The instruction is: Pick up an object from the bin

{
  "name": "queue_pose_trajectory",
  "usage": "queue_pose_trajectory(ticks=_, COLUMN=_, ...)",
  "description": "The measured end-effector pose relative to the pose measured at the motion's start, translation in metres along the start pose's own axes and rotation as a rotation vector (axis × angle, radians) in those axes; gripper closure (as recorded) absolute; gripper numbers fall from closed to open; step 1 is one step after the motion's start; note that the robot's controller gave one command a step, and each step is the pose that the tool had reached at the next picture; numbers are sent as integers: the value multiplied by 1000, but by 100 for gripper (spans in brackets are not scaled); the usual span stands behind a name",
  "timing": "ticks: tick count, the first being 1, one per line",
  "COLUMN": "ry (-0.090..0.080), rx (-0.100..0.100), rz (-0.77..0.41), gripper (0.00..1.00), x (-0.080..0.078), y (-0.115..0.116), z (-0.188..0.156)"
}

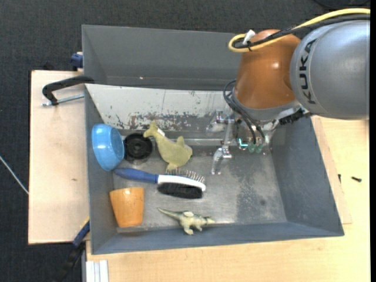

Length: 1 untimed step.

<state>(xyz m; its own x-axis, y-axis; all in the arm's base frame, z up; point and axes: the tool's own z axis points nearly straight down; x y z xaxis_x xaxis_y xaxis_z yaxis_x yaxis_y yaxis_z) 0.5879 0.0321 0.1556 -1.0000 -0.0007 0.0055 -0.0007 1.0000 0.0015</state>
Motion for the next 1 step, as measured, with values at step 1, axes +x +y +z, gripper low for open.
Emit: queue_pose_trajectory(ticks=1, ry=-16, rx=6, rz=-203, gripper=0, x=13, y=69, z=66)
